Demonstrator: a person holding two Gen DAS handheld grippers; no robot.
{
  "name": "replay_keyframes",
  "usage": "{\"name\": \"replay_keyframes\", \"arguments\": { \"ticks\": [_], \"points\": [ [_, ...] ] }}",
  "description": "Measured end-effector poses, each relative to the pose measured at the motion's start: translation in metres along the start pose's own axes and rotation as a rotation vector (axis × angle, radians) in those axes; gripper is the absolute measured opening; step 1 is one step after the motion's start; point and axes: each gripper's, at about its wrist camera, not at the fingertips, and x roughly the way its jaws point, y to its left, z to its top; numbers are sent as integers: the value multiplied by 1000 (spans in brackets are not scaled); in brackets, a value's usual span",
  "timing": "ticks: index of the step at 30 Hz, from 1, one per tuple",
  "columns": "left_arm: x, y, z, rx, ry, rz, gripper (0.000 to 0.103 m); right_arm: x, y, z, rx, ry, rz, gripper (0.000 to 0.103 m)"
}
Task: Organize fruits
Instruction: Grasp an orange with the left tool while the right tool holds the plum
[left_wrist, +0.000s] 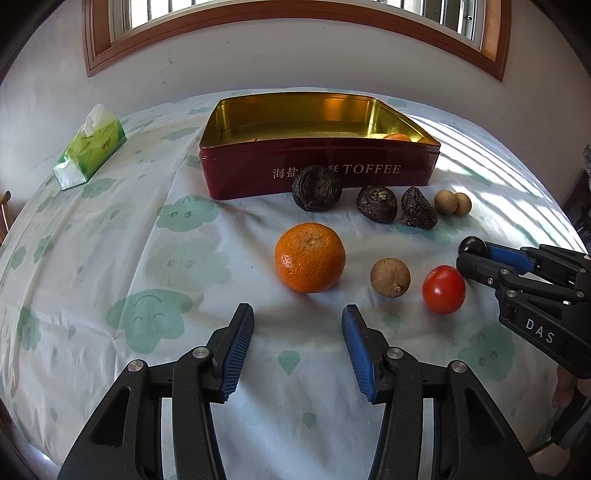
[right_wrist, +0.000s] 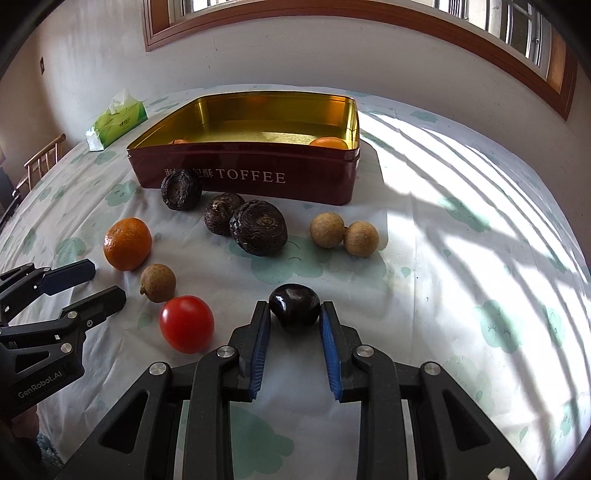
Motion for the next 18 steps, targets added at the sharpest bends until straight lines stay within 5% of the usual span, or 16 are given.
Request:
{"name": "replay_keyframes", "arguments": {
  "ticks": [18],
  "points": [
    [17, -4, 21, -7, -24, 19, 51, 4, -22, 3, 45, -41, -41, 25]
  ]
}}
